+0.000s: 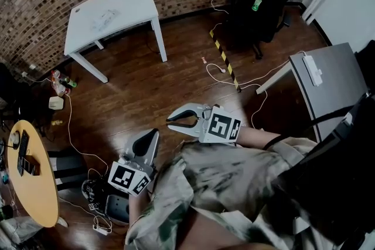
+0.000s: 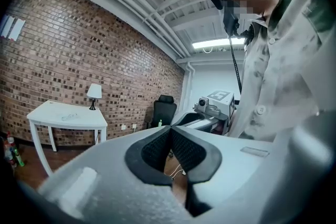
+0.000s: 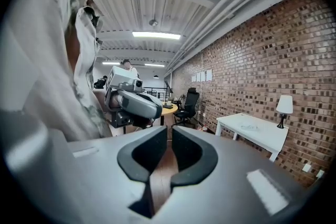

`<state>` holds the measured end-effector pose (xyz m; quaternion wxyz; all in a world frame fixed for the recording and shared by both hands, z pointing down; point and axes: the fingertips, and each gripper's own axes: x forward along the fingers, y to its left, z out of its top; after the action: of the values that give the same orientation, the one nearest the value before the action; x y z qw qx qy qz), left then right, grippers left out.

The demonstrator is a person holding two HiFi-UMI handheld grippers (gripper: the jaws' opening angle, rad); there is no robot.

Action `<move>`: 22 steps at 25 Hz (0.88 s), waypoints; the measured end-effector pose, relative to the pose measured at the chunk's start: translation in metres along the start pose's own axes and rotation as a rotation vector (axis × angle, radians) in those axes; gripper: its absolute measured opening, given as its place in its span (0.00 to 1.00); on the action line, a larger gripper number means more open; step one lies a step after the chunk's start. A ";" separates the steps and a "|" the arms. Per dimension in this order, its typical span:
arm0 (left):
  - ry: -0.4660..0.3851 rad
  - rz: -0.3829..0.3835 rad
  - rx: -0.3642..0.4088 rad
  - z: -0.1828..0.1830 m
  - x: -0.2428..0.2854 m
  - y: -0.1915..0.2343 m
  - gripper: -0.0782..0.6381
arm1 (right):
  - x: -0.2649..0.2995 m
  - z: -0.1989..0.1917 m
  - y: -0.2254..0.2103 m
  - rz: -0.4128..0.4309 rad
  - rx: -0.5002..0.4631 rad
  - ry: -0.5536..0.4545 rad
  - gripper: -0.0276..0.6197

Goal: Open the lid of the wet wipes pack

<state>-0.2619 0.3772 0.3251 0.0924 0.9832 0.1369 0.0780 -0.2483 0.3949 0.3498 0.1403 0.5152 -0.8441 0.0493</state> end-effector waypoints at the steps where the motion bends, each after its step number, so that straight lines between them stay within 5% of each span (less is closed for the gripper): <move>1: -0.002 0.003 0.001 0.000 -0.001 0.000 0.11 | 0.000 0.001 0.000 0.001 -0.004 0.000 0.09; 22: 0.007 -0.005 -0.020 -0.005 -0.003 0.004 0.11 | 0.002 -0.001 0.000 -0.013 0.008 0.012 0.07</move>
<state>-0.2648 0.3736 0.3303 0.1019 0.9816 0.1386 0.0823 -0.2489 0.3931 0.3511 0.1437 0.5210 -0.8396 0.0550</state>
